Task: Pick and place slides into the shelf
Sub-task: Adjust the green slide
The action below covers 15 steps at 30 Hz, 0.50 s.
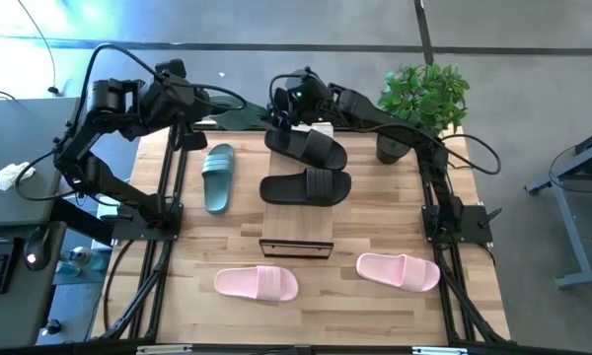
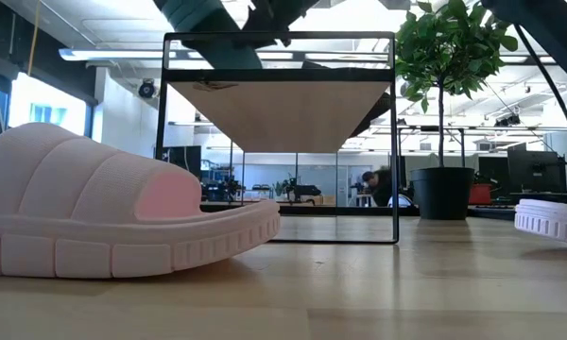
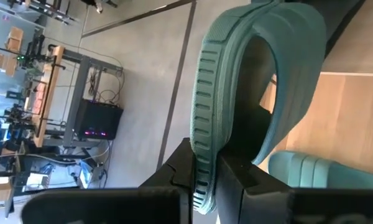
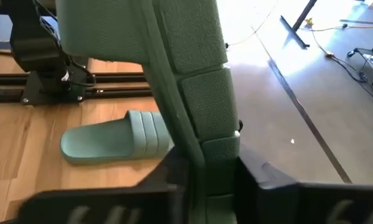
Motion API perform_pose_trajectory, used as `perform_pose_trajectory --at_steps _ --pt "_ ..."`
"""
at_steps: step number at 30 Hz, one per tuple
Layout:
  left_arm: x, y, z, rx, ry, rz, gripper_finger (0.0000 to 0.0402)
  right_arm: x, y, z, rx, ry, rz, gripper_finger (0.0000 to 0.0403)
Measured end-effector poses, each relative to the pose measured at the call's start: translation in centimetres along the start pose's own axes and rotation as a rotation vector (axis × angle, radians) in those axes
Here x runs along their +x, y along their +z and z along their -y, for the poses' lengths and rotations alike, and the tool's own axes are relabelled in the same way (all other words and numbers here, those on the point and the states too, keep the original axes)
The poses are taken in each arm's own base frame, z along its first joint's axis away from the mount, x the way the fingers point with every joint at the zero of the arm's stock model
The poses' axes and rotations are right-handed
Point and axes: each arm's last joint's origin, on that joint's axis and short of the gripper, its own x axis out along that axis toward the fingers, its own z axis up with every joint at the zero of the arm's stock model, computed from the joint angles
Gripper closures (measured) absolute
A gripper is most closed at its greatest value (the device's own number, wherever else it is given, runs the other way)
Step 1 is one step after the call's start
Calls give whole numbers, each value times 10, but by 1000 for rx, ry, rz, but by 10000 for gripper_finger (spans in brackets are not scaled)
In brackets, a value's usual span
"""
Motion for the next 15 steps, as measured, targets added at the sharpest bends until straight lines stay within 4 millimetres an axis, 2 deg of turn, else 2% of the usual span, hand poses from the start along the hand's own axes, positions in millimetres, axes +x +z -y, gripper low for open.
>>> perform_pose_trajectory --at_steps 3,7,10,15 --pt "-1 0 0 0 -16 9 366 0 0 0 -8 0 -2 367" --pt "-4 -3 -1 -9 -10 21 315 -7 0 1 -9 -21 -31 367" --pt "-10 -8 -4 -26 -4 34 277 -26 3 2 -21 -71 -67 367" --pt "-21 -20 -9 -64 36 49 225 -70 7 9 -5 -153 -128 367"
